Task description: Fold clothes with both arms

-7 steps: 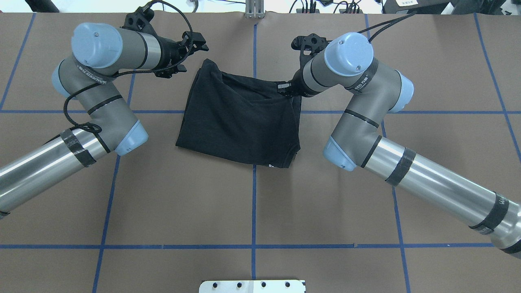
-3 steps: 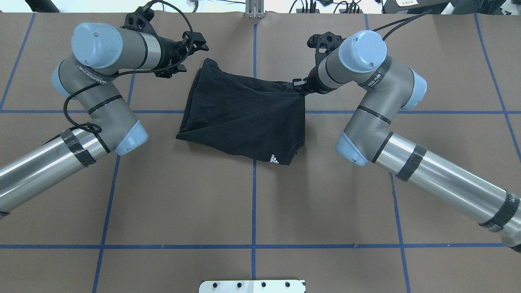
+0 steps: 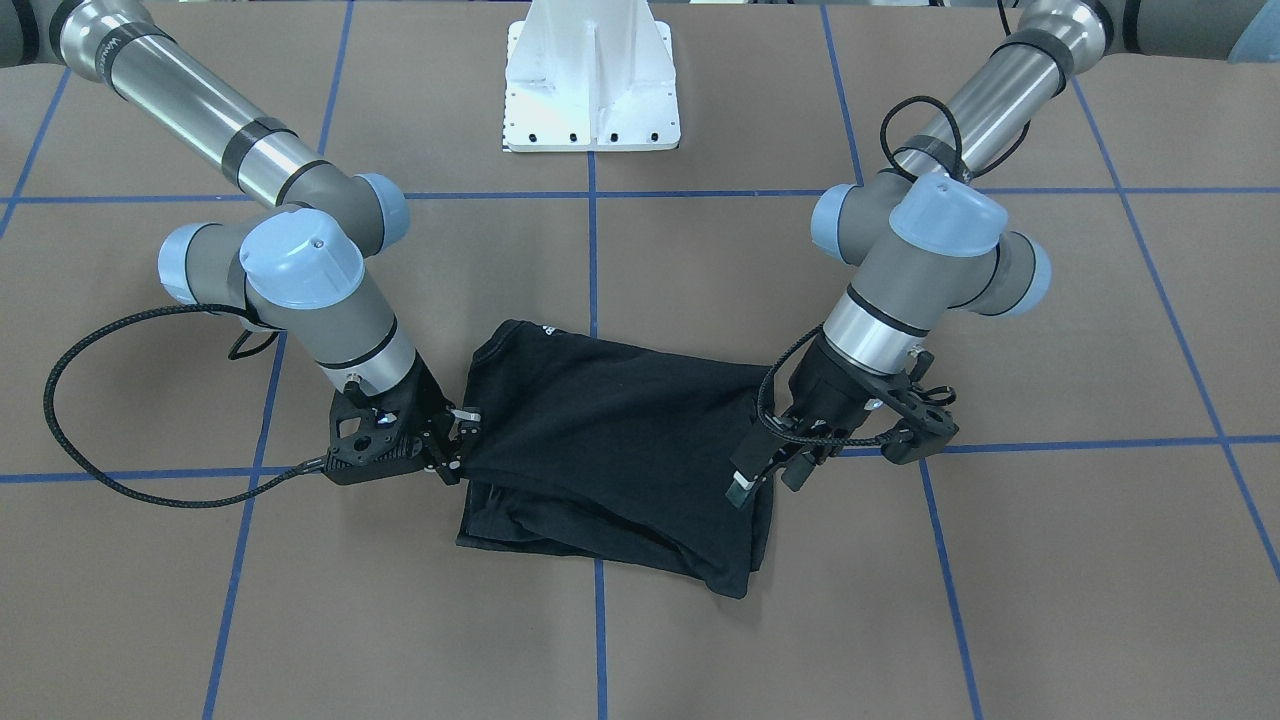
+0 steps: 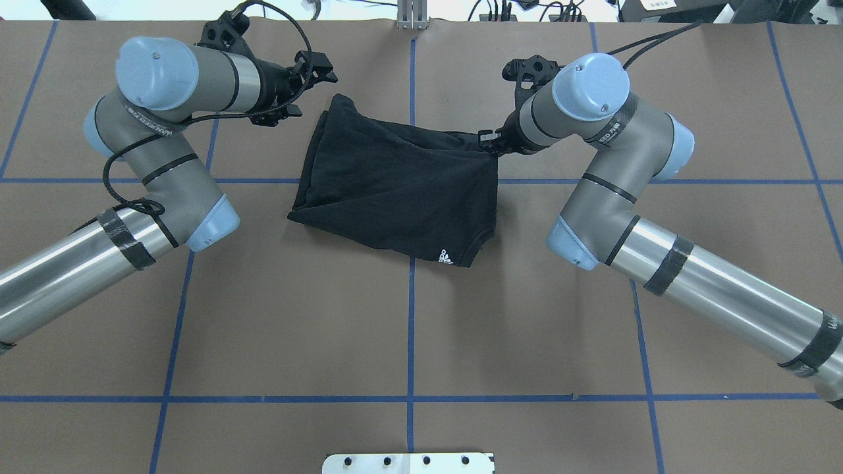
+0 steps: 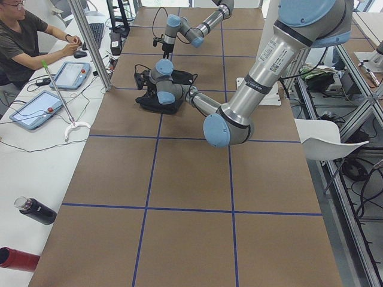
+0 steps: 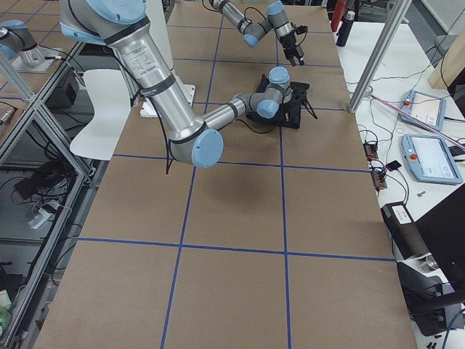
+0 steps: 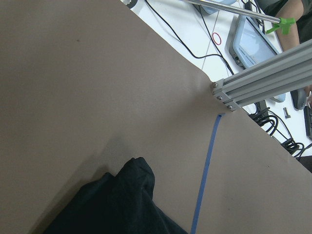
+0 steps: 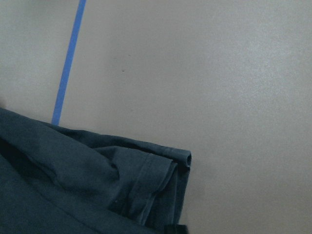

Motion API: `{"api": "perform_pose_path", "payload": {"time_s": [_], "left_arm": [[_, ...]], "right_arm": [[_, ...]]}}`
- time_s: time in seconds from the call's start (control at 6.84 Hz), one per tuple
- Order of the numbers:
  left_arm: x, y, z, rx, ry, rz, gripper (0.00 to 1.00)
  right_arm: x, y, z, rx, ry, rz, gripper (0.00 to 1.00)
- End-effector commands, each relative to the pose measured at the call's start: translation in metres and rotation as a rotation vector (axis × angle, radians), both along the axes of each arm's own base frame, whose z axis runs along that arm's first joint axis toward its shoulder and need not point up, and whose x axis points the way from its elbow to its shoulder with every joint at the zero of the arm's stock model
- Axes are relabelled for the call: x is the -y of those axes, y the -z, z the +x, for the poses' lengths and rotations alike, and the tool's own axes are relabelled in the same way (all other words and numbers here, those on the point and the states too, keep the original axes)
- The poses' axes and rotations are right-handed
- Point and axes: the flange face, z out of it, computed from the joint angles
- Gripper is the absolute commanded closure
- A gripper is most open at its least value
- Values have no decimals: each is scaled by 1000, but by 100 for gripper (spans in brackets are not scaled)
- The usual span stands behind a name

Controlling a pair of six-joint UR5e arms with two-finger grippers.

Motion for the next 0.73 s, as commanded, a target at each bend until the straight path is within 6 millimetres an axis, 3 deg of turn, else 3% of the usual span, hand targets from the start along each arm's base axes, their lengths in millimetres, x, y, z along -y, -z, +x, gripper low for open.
{"api": "perform_pose_path", "payload": {"time_s": [0.0,0.29,0.44,0.59], "left_arm": [[0,0,-1,7,-2,13,0],[13,-2,-21,47,-12,67,0],[15,-23,-42,71,-68,75,0],[9,-39,-80,120,-94,156,0]], "right_arm": [[4,29,-2,30,-2,10,0],[16,42,22,66,43,-41,0],[23,54,52,59,49,-99,0],[25,67,86,15,26,-157,0]]}}
